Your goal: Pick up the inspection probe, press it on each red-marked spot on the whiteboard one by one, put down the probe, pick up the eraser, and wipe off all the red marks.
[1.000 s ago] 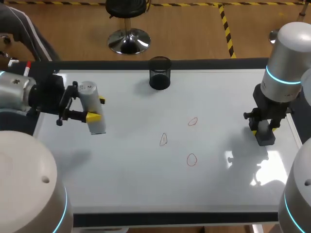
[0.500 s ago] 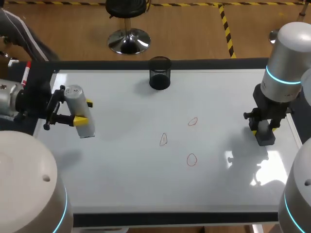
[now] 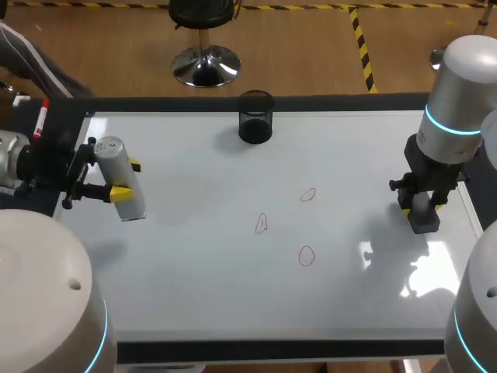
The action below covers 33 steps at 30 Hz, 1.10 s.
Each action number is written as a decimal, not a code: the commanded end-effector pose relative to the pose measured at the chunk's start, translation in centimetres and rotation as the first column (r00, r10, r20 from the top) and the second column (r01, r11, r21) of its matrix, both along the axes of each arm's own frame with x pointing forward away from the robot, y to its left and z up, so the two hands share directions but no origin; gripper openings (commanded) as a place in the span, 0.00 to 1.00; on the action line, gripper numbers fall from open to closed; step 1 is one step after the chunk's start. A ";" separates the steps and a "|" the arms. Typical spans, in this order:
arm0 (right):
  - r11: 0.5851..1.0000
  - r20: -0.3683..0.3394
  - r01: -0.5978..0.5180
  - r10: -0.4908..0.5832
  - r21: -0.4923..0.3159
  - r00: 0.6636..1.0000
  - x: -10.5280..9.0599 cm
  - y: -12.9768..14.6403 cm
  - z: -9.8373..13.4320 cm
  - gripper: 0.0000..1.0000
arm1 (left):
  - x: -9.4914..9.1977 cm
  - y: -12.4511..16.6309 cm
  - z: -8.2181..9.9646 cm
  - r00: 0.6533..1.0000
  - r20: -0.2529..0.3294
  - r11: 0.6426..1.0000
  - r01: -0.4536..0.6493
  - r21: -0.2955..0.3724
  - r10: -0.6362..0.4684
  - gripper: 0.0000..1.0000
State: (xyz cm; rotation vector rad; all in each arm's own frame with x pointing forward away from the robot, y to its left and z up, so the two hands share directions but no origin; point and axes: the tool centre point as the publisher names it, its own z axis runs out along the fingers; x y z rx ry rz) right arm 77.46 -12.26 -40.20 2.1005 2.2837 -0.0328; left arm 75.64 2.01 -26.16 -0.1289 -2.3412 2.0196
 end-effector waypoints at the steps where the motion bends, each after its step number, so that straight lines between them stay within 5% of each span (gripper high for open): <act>1: 1.000 0.000 -0.001 0.001 0.002 1.000 -0.1 -0.1 0.2 0.00 | -0.1 0.1 0.1 1.000 0.002 1.000 0.001 -0.002 -0.001 0.00; 26: 1.000 0.000 -0.001 0.001 0.002 1.000 -0.1 -0.1 0.2 0.00 | -0.1 0.1 0.1 1.000 0.002 1.000 0.001 -0.002 -0.001 0.00; 33: 0.997 -0.003 0.082 -0.082 -0.012 0.997 -1.7 -0.4 1.0 0.00 | -0.1 0.1 0.1 1.000 0.002 1.000 0.001 -0.002 -0.001 0.00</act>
